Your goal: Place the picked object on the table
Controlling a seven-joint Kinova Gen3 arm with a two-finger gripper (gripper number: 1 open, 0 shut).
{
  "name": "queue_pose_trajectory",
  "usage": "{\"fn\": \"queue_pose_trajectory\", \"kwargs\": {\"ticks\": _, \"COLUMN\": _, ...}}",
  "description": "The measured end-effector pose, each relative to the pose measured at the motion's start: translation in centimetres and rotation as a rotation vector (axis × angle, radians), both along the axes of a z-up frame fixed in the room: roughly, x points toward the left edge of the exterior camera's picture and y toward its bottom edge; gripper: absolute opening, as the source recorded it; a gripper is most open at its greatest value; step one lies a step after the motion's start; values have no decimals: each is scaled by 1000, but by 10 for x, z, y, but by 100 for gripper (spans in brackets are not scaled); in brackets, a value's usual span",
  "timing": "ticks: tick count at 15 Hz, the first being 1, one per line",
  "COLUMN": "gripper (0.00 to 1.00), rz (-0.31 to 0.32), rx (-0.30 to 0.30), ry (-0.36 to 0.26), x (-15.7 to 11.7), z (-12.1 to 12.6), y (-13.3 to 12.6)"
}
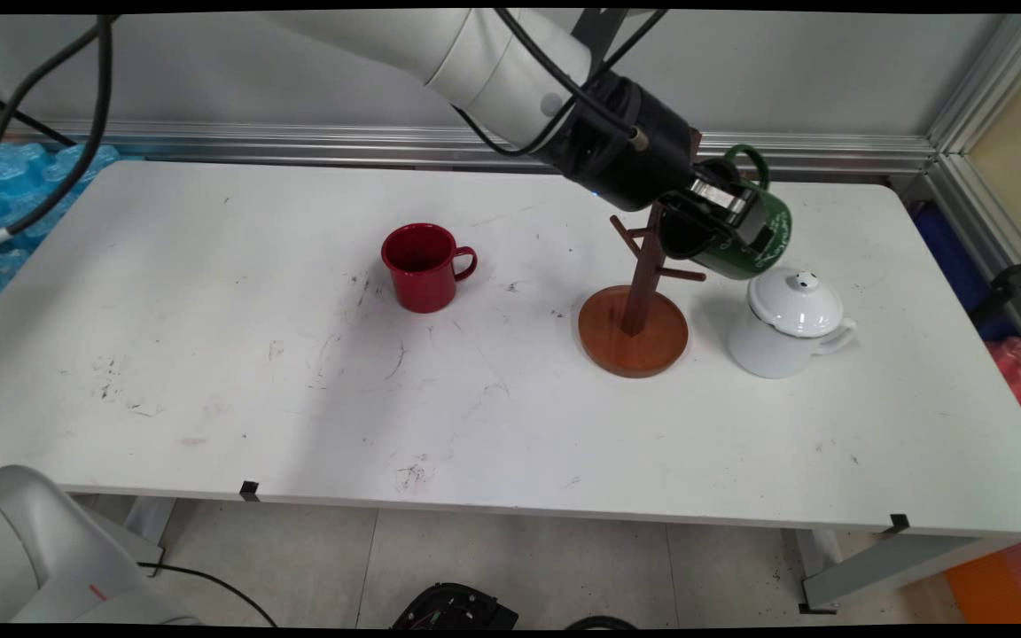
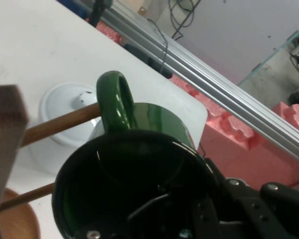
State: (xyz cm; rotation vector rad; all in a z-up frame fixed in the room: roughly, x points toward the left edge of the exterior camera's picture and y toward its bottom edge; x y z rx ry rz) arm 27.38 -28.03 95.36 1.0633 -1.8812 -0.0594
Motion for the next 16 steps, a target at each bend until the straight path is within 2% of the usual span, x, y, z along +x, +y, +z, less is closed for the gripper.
{"fn": "queue_pose_trajectory", "kwargs": {"ticks": 5, "gripper": 0, "rz": -41, "rx": -11, "ry": 7, "x": -6, "z": 6, "y": 5}}
{"fn": "queue_pose_trajectory", "kwargs": {"ticks": 9, "gripper": 0, "rz": -96, "rx": -16, "ry": -10, "x": -1, "z": 14, "y": 18}}
{"fn": "queue_pose_trajectory", "kwargs": {"ticks": 13, "gripper": 0, "rz": -153, "rx": -31, "ry": -50, "x": 17, "z": 25, "y": 33}}
{"fn": "queue_pose_trajectory", "kwargs": {"ticks": 16, "gripper": 0, "rz": -189, "rx": -52, "ry": -112, "x": 43, "z": 34, "y": 41}}
